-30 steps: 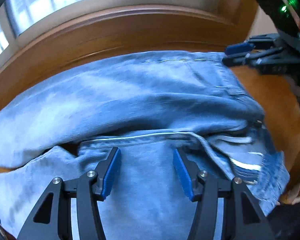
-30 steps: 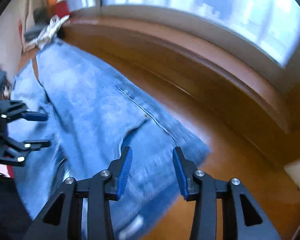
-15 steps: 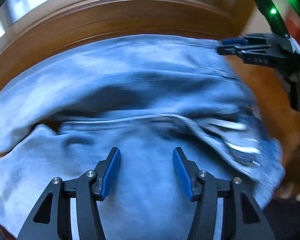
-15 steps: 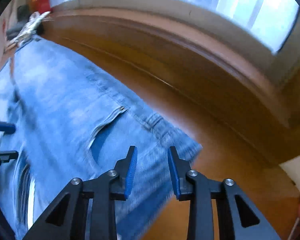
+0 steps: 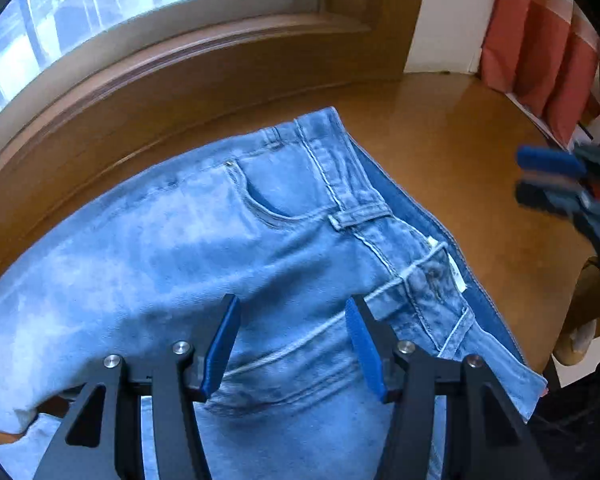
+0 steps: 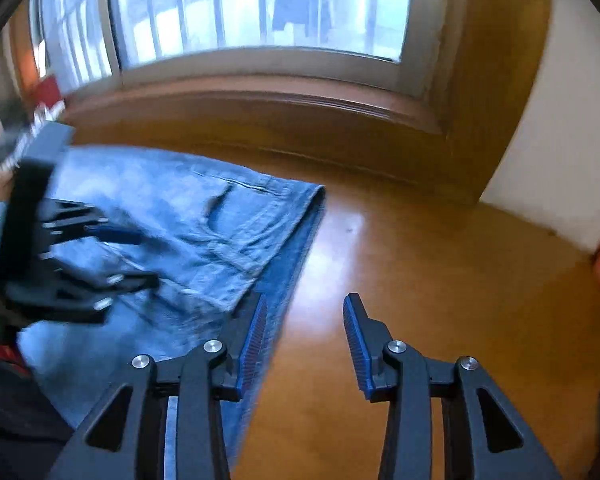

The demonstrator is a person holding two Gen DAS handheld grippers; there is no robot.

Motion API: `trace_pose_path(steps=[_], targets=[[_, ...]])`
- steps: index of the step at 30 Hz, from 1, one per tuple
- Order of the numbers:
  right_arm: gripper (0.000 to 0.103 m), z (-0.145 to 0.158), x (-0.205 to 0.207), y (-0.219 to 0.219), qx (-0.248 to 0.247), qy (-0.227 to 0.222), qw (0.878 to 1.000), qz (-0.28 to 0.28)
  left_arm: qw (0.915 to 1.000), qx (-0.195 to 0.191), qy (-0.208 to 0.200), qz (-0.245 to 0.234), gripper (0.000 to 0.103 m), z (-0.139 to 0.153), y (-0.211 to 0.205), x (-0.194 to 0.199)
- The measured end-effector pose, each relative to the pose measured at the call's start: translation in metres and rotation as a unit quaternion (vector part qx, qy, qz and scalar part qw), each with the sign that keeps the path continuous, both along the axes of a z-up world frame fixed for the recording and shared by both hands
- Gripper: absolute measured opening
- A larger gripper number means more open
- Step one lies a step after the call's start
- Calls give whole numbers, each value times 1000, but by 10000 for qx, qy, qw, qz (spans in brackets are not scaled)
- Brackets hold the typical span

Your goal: Fold clothes

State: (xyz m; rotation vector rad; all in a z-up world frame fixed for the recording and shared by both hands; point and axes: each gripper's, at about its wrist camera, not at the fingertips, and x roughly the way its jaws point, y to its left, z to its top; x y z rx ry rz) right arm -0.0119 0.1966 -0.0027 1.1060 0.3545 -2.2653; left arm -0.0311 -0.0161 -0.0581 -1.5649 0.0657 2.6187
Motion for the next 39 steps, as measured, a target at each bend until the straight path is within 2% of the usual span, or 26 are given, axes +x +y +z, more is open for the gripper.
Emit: trace_pose_path(steps=[4,7,9,12,15,17,19,23,24,25,28,30,34,37,38,39], targets=[[45,-4,25,-34,-270,36,9986,448,9985,-333,196,397,52,13,-28,34],[45,-18,40,-78,-226,22,9945,1026,9928,-488,110,1088,52,6,-72,54],[45,-29,43,-110,-91,76,9906,1365,9878,-467,-41,1486,52,-3,-101,67],[45,-42,28,-141,59,-34,9911,1329,9841,-122,-164,1766,52,-13,-132,74],[45,-40,-4,-152,-249,-595,9925,1042,9846,314,-395,1674,52,-26,-135,66],[45,-40,-24,-166,-336,-848,9907,1011,9872,71,-511,1506,52,-32,-122,66],[45,-42,-39,-184,-204,-927,9888,1149,9894,-161,-519,1344,52,-33,-109,74],[46,-64,-53,-221,612,-620,9891,1187,9896,15,-657,1282,52,-32,-101,94],[45,-67,-54,-225,714,-433,9900,1135,9898,8,-681,1249,52,-32,-98,99],[49,-69,-55,-227,764,-335,9909,1052,9901,11,-707,1213,52,-32,-94,103],[51,-70,-72,-219,625,-475,9960,417,9907,3,-753,1135,52,-31,-85,113],[51,-71,-80,-214,587,-393,9974,159,9910,-16,-762,1100,52,-31,-78,116],[51,-72,-82,-211,579,-332,9978,55,9920,-120,-771,997,52,-27,-70,118],[51,-72,-83,-206,566,-311,9979,16,9940,-50,-629,888,52,-9,-68,121],[49,-71,-84,-204,586,-315,9978,-22,9950,-6,-494,869,54,1,-70,125],[41,-68,-83,-200,607,-309,9977,-71,9957,19,-355,860,54,11,-73,128]])
